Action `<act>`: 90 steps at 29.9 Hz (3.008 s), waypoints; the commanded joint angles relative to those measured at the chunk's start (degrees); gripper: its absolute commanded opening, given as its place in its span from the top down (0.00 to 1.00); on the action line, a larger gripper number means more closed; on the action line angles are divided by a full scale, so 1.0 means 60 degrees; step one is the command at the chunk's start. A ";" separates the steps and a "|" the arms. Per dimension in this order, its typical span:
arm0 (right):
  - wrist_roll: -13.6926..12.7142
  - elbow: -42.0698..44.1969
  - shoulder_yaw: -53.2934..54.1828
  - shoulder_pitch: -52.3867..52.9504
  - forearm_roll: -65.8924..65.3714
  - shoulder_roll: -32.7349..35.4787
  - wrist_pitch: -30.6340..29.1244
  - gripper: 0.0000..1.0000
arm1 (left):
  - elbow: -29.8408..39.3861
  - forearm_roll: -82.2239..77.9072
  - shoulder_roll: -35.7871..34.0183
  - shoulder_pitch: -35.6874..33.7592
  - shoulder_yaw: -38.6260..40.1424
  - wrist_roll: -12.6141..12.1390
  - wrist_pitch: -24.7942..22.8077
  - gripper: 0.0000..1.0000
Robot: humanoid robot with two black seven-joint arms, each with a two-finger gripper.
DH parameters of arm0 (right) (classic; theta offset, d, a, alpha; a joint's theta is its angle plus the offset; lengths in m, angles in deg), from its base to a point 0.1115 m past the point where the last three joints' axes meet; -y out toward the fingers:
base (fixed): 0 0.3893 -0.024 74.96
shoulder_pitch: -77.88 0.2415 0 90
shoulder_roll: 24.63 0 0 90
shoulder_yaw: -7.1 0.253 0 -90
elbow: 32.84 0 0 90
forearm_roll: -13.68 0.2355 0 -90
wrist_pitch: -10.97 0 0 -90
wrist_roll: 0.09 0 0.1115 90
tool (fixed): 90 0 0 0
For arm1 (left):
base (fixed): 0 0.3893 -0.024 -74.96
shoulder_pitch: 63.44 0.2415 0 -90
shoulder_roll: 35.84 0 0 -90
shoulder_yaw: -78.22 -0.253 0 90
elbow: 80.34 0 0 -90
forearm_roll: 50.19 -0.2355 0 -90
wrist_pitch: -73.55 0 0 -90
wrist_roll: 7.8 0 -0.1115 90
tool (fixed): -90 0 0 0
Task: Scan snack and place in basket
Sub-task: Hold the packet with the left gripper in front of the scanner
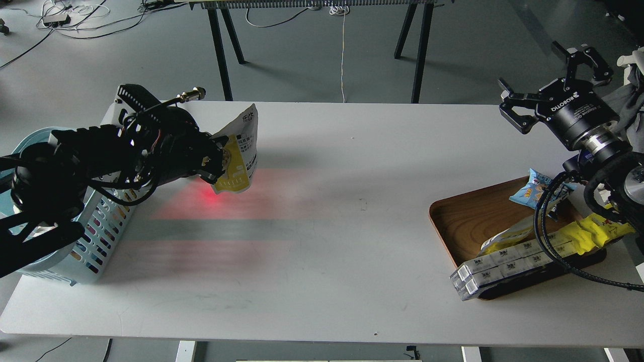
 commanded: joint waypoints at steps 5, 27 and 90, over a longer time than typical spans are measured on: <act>0.0000 0.0076 -0.0019 -0.0013 0.0000 0.0000 -0.0015 0.00 | -0.0029 -0.0002 -0.0011 0.0011 -0.0063 -0.0042 0.0000 1.00; 0.0000 0.0077 -0.0019 -0.0013 -0.0014 0.0000 -0.0015 0.00 | -0.0029 -0.0016 -0.0304 -0.0487 -0.0019 -0.0335 0.0000 1.00; -0.0030 0.0047 -0.0063 -0.0116 -0.0058 0.0000 -0.0015 0.00 | 0.0088 0.0511 -0.0157 -0.0429 0.0098 -0.0335 0.0000 1.00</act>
